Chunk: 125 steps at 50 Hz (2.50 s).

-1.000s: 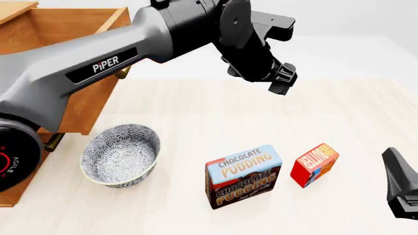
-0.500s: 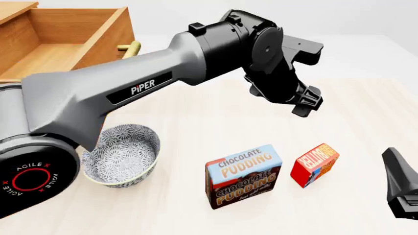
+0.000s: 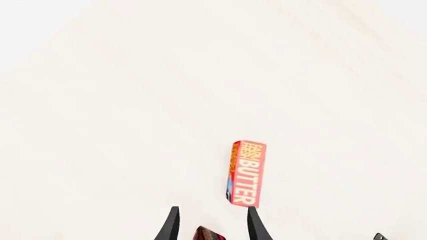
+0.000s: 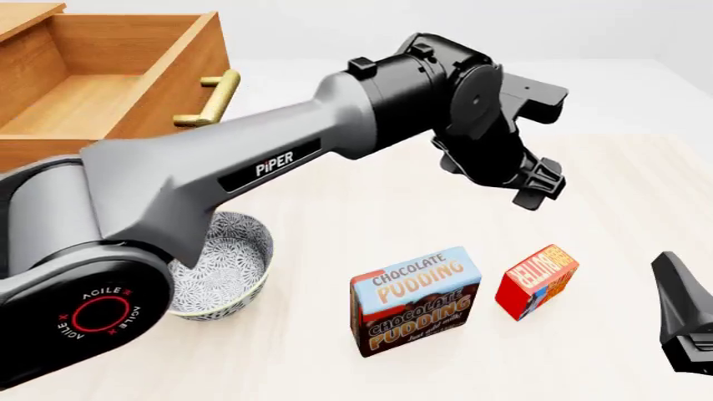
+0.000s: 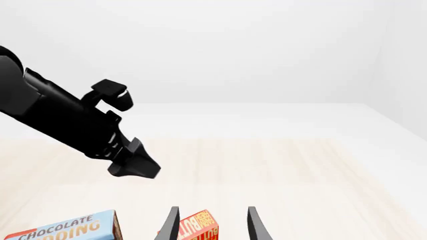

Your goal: Put the butter at the back in the top drawer of the cabinet and close it.

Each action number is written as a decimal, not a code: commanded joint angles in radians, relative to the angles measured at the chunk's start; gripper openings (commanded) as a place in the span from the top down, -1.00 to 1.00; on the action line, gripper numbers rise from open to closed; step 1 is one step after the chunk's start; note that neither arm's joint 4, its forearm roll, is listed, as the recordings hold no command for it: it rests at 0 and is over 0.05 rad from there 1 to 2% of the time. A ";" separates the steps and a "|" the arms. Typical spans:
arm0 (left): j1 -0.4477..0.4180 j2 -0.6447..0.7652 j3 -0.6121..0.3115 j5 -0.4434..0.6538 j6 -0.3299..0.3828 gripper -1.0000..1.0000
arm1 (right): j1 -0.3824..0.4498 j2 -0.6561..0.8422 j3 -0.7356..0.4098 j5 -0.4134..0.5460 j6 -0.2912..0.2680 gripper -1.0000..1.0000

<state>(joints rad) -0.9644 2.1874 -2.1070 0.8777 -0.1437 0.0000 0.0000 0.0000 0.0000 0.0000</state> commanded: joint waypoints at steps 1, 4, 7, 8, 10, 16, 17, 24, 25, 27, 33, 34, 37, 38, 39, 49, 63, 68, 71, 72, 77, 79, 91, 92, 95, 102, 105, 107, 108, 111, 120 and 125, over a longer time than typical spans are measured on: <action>-0.010 0.018 -0.025 0.005 0.003 -1.00 | 0.000 0.000 0.000 0.000 0.000 -1.00; -0.014 0.034 -0.034 0.007 0.003 -1.00 | 0.000 0.000 0.000 0.000 0.000 -1.00; -0.019 0.047 -0.043 0.011 0.002 -1.00 | 0.000 0.000 0.000 0.000 0.000 -1.00; -0.022 0.053 -0.048 0.014 0.000 -1.00 | 0.000 0.000 0.000 0.000 0.000 -1.00; -0.024 0.061 -0.054 0.016 -0.007 -1.00 | 0.000 0.000 0.000 0.000 0.000 -1.00; -0.031 0.084 -0.077 0.025 -0.008 -1.00 | 0.000 0.000 0.000 0.000 0.000 -1.00; -0.032 0.086 -0.078 0.025 -0.008 -1.00 | 0.000 0.000 0.000 0.000 0.000 -1.00; -0.037 0.098 -0.085 0.028 -0.013 -1.00 | 0.000 0.000 0.000 0.000 0.000 -1.00; -0.037 0.098 -0.086 0.028 -0.013 -1.00 | 0.000 0.000 0.000 0.000 0.000 -1.00; -0.040 0.100 -0.086 0.025 -0.018 -1.00 | 0.000 0.000 0.000 0.000 0.000 -1.00; -0.035 0.111 -0.087 0.022 -0.021 -1.00 | 0.000 0.000 0.000 0.000 0.000 -1.00; -0.039 0.115 -0.086 0.025 -0.022 -1.00 | 0.000 0.000 0.000 0.000 0.000 -1.00; -0.041 0.119 -0.085 0.023 -0.019 -1.00 | 0.000 0.000 0.000 0.000 0.000 -1.00; -0.042 0.121 -0.087 0.023 -0.018 -1.00 | 0.000 0.000 0.000 0.000 0.000 -1.00; -0.043 0.122 -0.087 0.024 -0.018 -1.00 | 0.000 0.000 0.000 0.000 0.000 -1.00; -0.049 0.154 -0.110 0.031 -0.013 -1.00 | 0.000 0.000 0.000 0.000 0.000 -1.00; -0.059 0.214 -0.192 0.073 0.001 -1.00 | 0.000 0.000 0.000 0.000 0.000 -1.00; -0.061 0.238 -0.222 0.086 0.006 -1.00 | 0.000 0.000 0.000 0.000 0.000 -1.00; -0.063 0.244 -0.232 0.089 0.008 -1.00 | 0.000 0.000 0.000 0.000 0.000 -1.00; -0.067 0.248 -0.239 0.092 0.007 -1.00 | 0.000 0.000 0.000 0.000 0.000 -1.00; -0.072 0.265 -0.260 0.101 0.009 -1.00 | 0.000 0.000 0.000 0.000 0.000 -1.00; -0.075 0.272 -0.265 0.103 0.004 -1.00 | 0.000 0.000 0.000 0.000 0.000 -1.00; -0.091 0.292 -0.269 0.099 -0.002 -1.00 | 0.000 0.000 0.000 0.000 0.000 -1.00; -0.093 0.292 -0.267 0.098 -0.004 -1.00 | 0.000 0.000 0.000 0.000 0.000 -1.00; -0.093 0.292 -0.262 0.094 -0.007 -1.00 | 0.000 0.000 0.000 0.000 0.000 -1.00; -0.099 0.297 -0.247 0.088 -0.013 -1.00 | 0.000 0.000 0.000 0.000 0.000 -1.00; -0.099 0.299 -0.247 0.088 -0.014 -1.00 | 0.000 0.000 0.000 0.000 0.000 -1.00; -0.100 0.302 -0.244 0.086 -0.016 -1.00 | 0.000 0.000 0.000 0.000 0.000 -1.00; -0.101 0.303 -0.242 0.085 -0.015 -1.00 | 0.000 0.000 0.000 0.000 0.000 -1.00; -0.101 0.307 -0.245 0.087 -0.016 -1.00 | 0.000 0.000 0.000 0.000 0.000 -1.00; -0.100 0.314 -0.249 0.087 -0.018 -1.00 | 0.000 0.000 0.000 0.000 0.000 -1.00; -0.098 0.314 -0.246 0.083 -0.018 -1.00 | 0.000 0.000 0.000 0.000 0.000 -1.00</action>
<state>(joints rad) -1.0635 2.4962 -2.3548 0.9644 -0.1602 0.0000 0.0000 0.0000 0.0000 0.0000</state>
